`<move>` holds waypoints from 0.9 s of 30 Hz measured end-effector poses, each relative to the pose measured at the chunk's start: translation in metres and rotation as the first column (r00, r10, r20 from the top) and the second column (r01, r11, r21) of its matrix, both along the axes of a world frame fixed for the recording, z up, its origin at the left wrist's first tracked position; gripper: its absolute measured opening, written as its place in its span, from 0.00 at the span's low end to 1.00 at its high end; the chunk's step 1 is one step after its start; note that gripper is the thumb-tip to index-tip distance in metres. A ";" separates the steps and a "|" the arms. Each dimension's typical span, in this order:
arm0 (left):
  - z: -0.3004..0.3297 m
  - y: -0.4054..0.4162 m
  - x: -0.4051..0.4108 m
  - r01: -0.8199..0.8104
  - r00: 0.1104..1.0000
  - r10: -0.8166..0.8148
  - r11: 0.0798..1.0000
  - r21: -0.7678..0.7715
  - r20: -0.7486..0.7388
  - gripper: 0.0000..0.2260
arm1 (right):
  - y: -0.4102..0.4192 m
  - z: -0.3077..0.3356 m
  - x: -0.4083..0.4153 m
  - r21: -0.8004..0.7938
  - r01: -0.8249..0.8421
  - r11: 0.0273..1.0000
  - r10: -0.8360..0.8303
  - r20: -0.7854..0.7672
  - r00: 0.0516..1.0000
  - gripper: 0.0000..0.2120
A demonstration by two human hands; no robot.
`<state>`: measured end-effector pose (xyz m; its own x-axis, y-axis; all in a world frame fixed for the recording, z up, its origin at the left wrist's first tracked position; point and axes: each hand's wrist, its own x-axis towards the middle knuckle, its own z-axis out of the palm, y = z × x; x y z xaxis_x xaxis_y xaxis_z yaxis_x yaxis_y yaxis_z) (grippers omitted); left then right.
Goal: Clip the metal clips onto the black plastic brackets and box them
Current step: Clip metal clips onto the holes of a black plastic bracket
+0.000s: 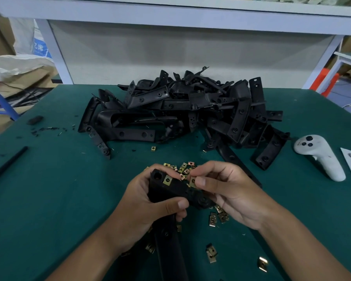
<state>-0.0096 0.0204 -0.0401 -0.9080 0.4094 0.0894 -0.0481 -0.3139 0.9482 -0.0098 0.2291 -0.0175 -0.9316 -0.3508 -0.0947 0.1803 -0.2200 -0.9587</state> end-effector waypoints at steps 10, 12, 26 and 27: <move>-0.003 0.000 -0.001 -0.024 1.000 0.024 1.000 -0.001 -0.014 0.15 | -0.005 -0.001 0.001 -0.041 0.036 0.999 -0.034 0.035 0.999 0.09; -0.003 0.000 -0.002 -0.019 1.000 0.020 1.000 0.003 -0.022 0.15 | -0.006 -0.001 0.002 -0.080 0.042 0.996 -0.037 0.057 0.998 0.07; -0.005 0.001 -0.001 -0.028 0.997 0.028 1.000 -0.001 -0.071 0.14 | -0.006 -0.001 0.003 -0.015 0.046 0.999 -0.047 -0.017 0.999 0.05; -0.005 0.001 -0.001 -0.027 0.997 0.027 1.000 -0.011 -0.079 0.14 | -0.004 -0.001 0.003 0.018 0.049 0.999 -0.049 -0.039 0.998 0.06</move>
